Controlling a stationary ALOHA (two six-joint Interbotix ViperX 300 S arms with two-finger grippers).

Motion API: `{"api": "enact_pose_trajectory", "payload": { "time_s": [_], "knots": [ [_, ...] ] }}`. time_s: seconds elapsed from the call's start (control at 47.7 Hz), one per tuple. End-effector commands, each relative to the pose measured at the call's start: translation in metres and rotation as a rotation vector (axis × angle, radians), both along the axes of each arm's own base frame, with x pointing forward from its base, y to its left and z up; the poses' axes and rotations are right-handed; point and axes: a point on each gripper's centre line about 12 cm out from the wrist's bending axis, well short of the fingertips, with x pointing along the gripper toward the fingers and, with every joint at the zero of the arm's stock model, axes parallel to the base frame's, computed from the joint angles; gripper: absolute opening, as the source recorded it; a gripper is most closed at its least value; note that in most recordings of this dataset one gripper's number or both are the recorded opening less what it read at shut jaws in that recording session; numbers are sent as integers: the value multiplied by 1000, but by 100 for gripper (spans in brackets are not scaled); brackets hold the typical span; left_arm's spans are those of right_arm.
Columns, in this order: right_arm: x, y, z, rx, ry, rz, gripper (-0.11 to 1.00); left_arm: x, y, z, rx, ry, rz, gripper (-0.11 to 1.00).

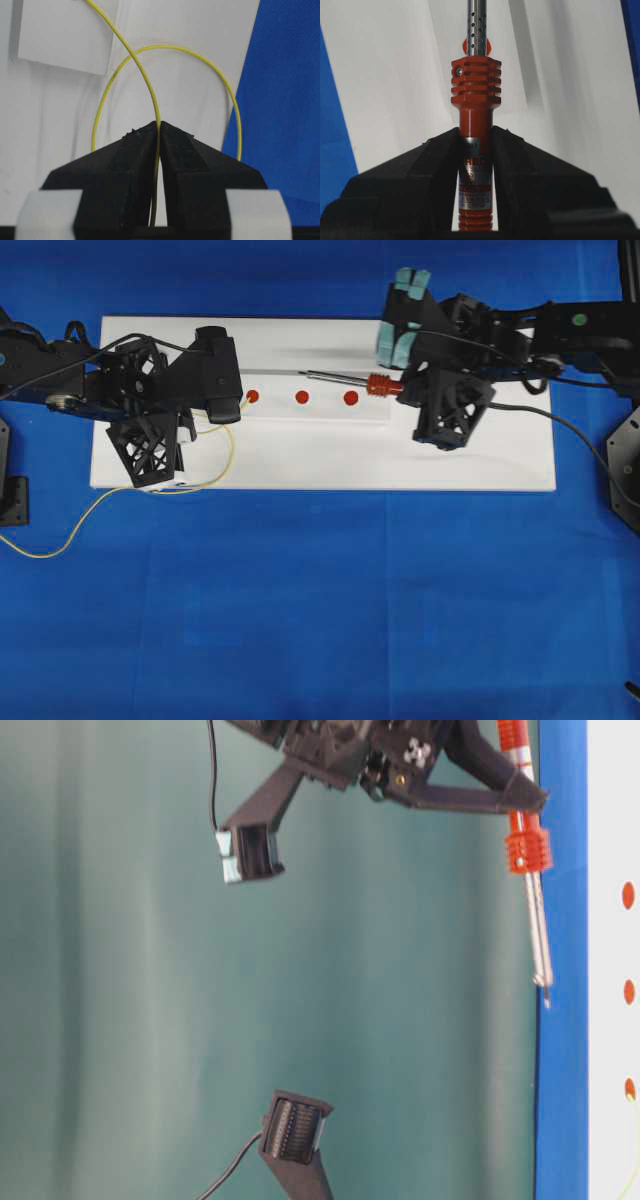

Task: Touch the tip of the soldering iron to the tip of the solder at the mark.

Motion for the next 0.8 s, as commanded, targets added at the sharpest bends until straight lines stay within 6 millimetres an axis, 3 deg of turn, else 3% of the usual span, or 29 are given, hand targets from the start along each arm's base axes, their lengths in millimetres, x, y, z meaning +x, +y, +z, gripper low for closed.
{"api": "enact_pose_trajectory", "payload": {
  "time_s": [0.0, 0.377, 0.775],
  "knots": [
    [14, 0, 12, -13, -26, 17, 6, 4, -1, 7, 4, -24, -5, 1],
    [53, 1, 2, -15, 35, 66, 6, 3, -1, 7, 3, -21, -4, 1],
    [63, 0, -8, -19, 64, 73, 6, 4, -1, 7, 3, -21, -6, 1]
  ]
}}
